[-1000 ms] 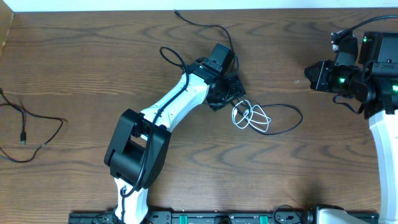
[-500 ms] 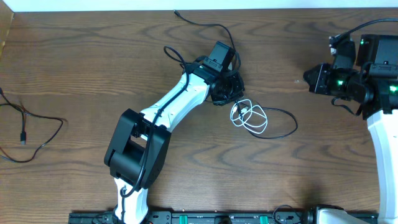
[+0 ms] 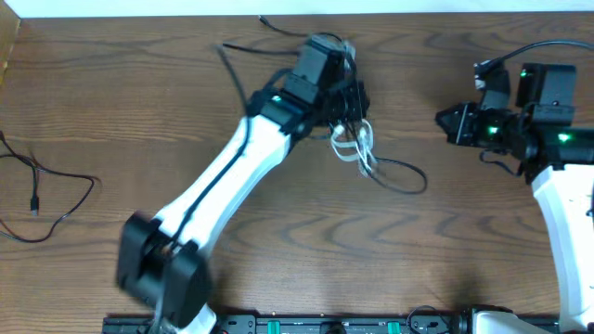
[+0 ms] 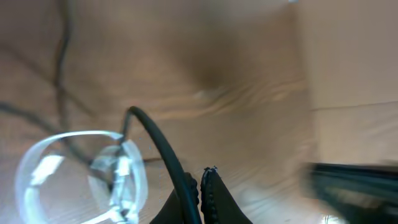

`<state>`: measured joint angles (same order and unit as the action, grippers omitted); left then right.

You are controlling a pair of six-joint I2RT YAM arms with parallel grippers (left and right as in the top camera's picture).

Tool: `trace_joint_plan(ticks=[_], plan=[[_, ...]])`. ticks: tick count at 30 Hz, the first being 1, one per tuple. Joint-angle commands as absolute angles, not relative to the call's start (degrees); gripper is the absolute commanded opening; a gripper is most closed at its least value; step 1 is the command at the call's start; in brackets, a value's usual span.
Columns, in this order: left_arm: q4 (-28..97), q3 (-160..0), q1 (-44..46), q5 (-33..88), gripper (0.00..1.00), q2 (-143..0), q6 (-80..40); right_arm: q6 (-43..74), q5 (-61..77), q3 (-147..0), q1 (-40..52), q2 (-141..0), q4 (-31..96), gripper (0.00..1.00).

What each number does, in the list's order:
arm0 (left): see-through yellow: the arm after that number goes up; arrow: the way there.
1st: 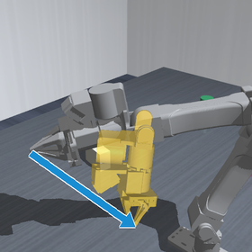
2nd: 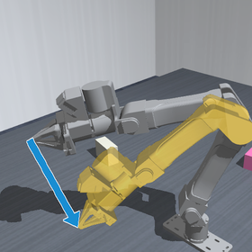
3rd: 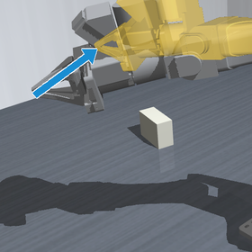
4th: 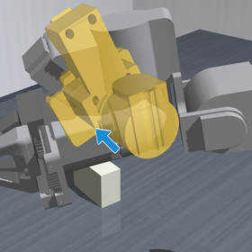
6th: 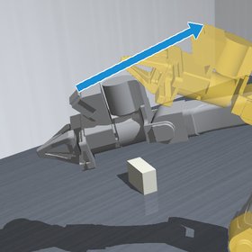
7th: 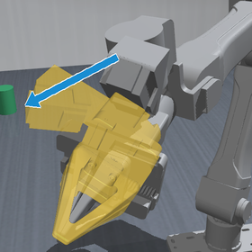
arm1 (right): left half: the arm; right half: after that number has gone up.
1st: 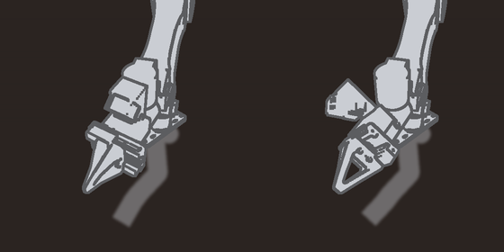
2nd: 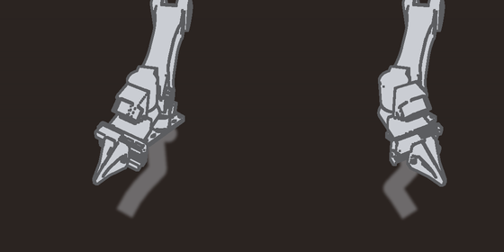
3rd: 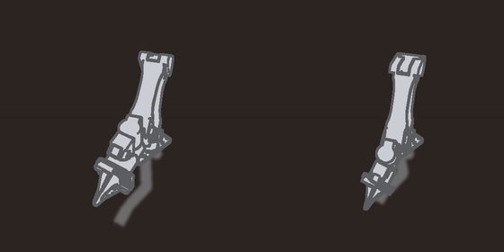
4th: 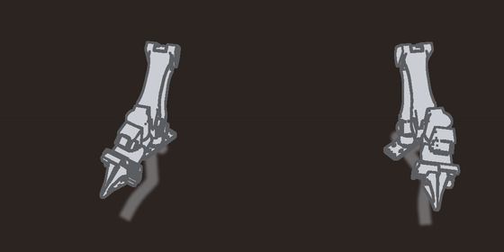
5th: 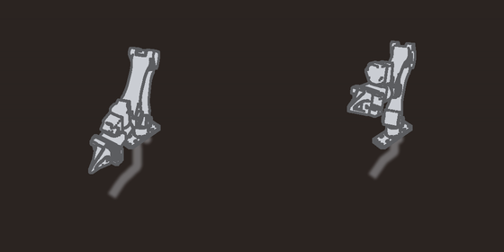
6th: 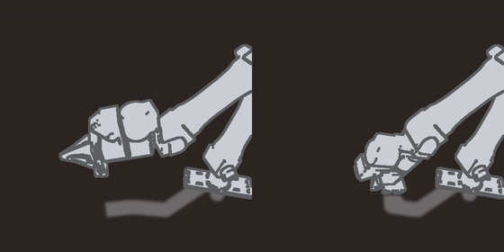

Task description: Untangle cables

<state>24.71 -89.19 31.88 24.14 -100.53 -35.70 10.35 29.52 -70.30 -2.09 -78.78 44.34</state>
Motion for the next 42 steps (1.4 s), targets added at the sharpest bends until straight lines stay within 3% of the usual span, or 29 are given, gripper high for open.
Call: trace_joint_plan(ticks=[1,15,22,25,42], plan=[[23.75,-90.89,31.57,23.27,0.08,-95.35,-34.09,12.71,32.12,-68.07,0.43,-78.89,41.98,0.07],[21.96,-90.89,31.57,23.33,0.08,-91.33,-34.24,21.26,32.25,-67.59,7.6,-80.88,34.26,0.1],[20.01,-90.89,31.57,23.33,0.08,-90.26,-36.51,22.46,42.94,-67.59,8.51,-87.64,28.91,0.33],[19.57,-90.89,31.57,23.31,0.08,-89.62,-36.71,22.9,46.68,-67.59,8.51,-89.84,26.35,0.36],[18.52,-90.89,31.4,18.37,0.07,-88.4,-37.12,28.49,52.23,-67.59,10.52,-93.06,16.71,0.35]])
